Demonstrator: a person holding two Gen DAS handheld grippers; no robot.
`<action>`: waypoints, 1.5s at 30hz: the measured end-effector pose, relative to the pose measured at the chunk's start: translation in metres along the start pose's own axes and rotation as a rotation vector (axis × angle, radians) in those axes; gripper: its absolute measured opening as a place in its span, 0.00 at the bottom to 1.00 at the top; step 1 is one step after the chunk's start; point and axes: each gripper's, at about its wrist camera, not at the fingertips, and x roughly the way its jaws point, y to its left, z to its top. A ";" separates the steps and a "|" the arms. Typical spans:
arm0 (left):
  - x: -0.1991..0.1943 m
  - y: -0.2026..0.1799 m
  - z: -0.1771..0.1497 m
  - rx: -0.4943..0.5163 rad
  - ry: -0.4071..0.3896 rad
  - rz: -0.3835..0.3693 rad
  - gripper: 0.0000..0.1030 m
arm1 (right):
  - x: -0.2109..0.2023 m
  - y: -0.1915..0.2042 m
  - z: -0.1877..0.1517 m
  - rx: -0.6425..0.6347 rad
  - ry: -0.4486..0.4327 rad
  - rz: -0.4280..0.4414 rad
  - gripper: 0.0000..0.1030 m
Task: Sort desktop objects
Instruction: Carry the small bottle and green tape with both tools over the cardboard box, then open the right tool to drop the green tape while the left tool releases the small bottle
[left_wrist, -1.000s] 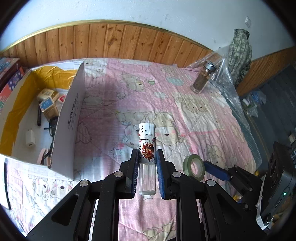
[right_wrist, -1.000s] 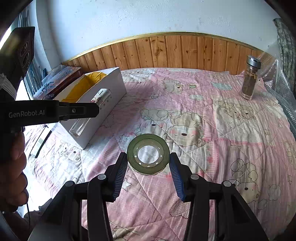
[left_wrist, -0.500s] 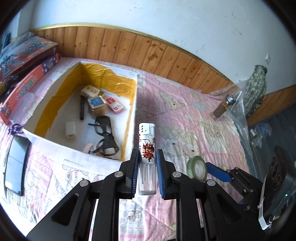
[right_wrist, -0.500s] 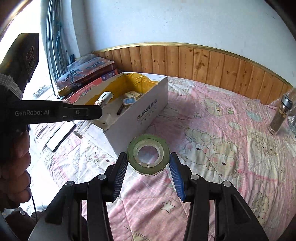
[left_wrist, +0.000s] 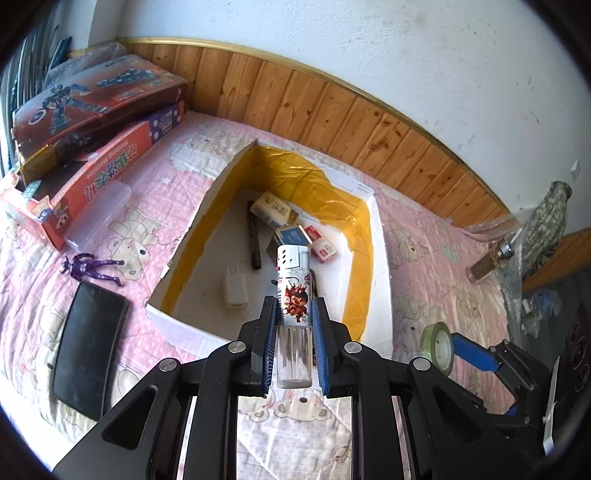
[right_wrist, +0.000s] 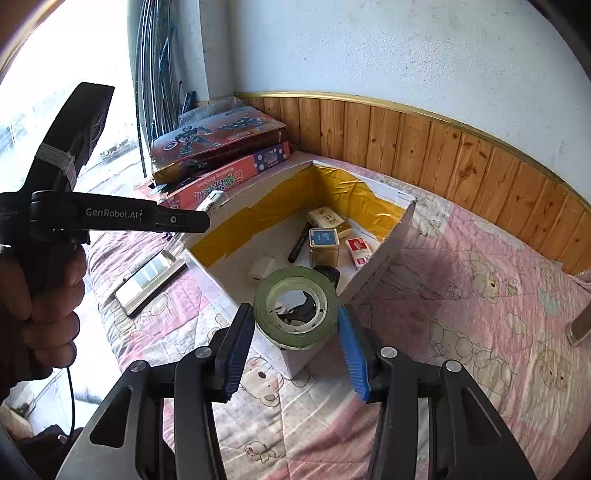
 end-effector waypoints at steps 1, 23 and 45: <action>0.003 0.004 0.004 0.001 0.006 0.004 0.18 | 0.005 0.003 0.004 -0.009 0.007 0.001 0.47; 0.113 0.027 0.080 0.078 0.261 0.065 0.18 | 0.132 0.008 0.077 -0.144 0.275 0.056 0.47; 0.192 0.020 0.096 0.176 0.418 0.191 0.18 | 0.221 -0.019 0.078 0.057 0.588 0.171 0.47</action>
